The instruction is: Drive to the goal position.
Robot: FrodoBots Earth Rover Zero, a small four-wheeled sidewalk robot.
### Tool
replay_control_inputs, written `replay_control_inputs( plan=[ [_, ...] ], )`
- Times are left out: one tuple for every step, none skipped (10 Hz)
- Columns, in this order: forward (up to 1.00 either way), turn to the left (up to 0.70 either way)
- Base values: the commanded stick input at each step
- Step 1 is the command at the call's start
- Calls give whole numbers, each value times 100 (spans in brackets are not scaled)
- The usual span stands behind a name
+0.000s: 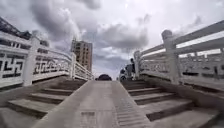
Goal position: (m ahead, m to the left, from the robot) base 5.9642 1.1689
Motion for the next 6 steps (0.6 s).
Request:
replay_control_inputs(
  plan=[
    [70,0],
    [70,0],
    [70,0],
    [70,0],
    [70,0],
    [70,0]
  ],
)
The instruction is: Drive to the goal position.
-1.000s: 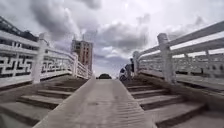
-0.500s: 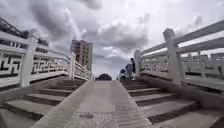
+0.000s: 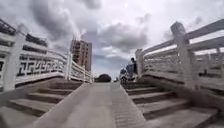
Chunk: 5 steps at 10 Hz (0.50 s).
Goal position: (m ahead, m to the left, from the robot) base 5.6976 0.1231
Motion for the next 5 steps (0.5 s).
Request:
replay_control_inputs(
  plan=[
    [70,0],
    [70,0],
    [70,0],
    [70,0],
    [70,0]
  ],
)
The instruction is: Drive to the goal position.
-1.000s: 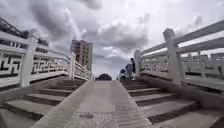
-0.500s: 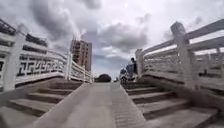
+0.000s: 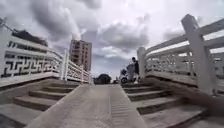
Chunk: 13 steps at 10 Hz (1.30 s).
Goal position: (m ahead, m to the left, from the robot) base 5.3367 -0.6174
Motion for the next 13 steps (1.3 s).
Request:
replay_control_inputs(
  plan=[
    [70,0],
    [70,0],
    [70,0],
    [70,5],
    [70,11],
    [70,14],
    [70,14],
    [70,12],
    [70,0],
    [70,0],
    [70,0],
    [70,0],
    [70,0]
  ],
)
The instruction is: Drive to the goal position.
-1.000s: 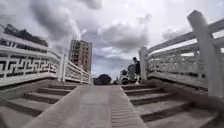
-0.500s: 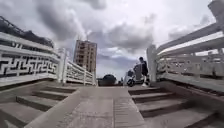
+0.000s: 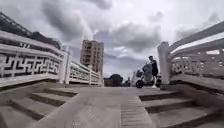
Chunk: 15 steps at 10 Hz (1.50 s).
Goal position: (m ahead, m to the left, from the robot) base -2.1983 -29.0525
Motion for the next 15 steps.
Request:
replay_control_inputs(
  plan=[
    [70,0],
    [70,0],
    [70,0],
    [70,0],
    [70,0],
    [70,0],
    [70,0],
    [70,0],
    [70,0],
    [70,0],
    [70,0],
    [70,0],
    [70,0],
    [70,0],
    [70,0]
  ],
)
